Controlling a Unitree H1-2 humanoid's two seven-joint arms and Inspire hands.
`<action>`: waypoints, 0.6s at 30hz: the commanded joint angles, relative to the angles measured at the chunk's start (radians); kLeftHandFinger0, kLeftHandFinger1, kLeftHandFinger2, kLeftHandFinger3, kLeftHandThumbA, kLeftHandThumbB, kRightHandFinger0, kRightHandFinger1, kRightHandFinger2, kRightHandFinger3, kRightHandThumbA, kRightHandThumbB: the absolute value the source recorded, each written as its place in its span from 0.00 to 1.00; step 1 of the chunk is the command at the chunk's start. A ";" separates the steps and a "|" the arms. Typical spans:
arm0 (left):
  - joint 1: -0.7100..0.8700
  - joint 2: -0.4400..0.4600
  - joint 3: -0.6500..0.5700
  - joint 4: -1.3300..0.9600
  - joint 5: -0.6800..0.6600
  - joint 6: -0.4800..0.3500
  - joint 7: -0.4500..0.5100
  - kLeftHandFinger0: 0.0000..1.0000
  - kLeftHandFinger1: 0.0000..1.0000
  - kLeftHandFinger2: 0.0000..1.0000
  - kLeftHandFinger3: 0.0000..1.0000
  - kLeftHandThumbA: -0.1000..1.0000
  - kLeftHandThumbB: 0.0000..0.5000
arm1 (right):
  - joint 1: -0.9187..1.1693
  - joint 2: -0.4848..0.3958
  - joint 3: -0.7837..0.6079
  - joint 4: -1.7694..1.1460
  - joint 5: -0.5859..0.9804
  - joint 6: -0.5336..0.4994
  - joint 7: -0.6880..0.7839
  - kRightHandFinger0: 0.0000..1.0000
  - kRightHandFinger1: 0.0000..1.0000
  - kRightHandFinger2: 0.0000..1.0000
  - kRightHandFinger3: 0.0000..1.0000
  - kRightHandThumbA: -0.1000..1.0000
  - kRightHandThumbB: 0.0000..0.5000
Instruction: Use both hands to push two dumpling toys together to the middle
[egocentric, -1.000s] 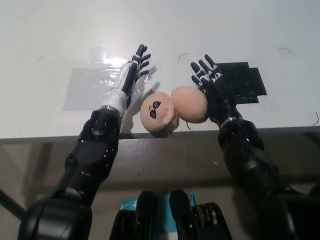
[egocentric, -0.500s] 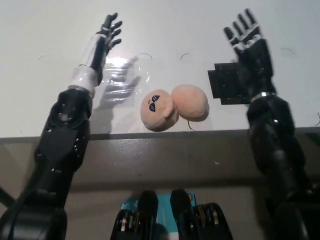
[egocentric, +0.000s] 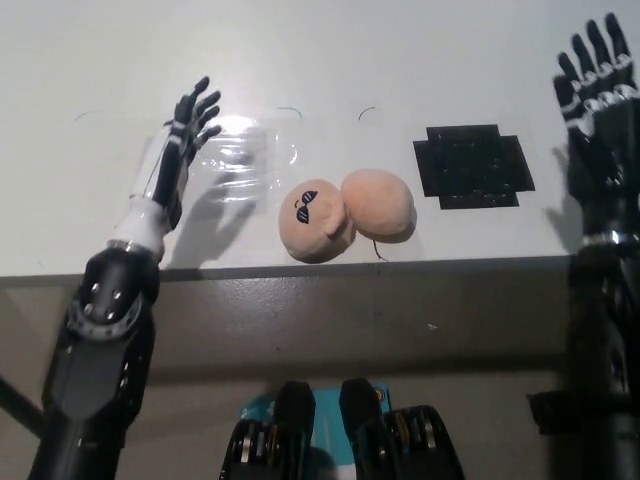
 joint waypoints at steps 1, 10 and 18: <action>0.132 0.087 0.006 -0.552 -0.057 0.069 -0.072 1.00 1.00 1.00 1.00 1.00 0.79 | 0.146 -0.051 0.089 -0.499 0.008 0.135 0.026 1.00 1.00 1.00 1.00 1.00 0.54; 0.449 0.114 0.029 -0.825 -0.128 0.008 -0.088 1.00 1.00 1.00 1.00 1.00 0.66 | 0.373 -0.093 0.161 -0.582 -0.036 0.111 0.095 1.00 1.00 1.00 1.00 1.00 0.58; 0.679 0.128 0.047 -0.770 -0.145 -0.093 -0.095 1.00 1.00 1.00 1.00 1.00 0.59 | 0.477 -0.130 0.204 -0.523 -0.028 0.104 0.100 1.00 1.00 1.00 1.00 1.00 0.45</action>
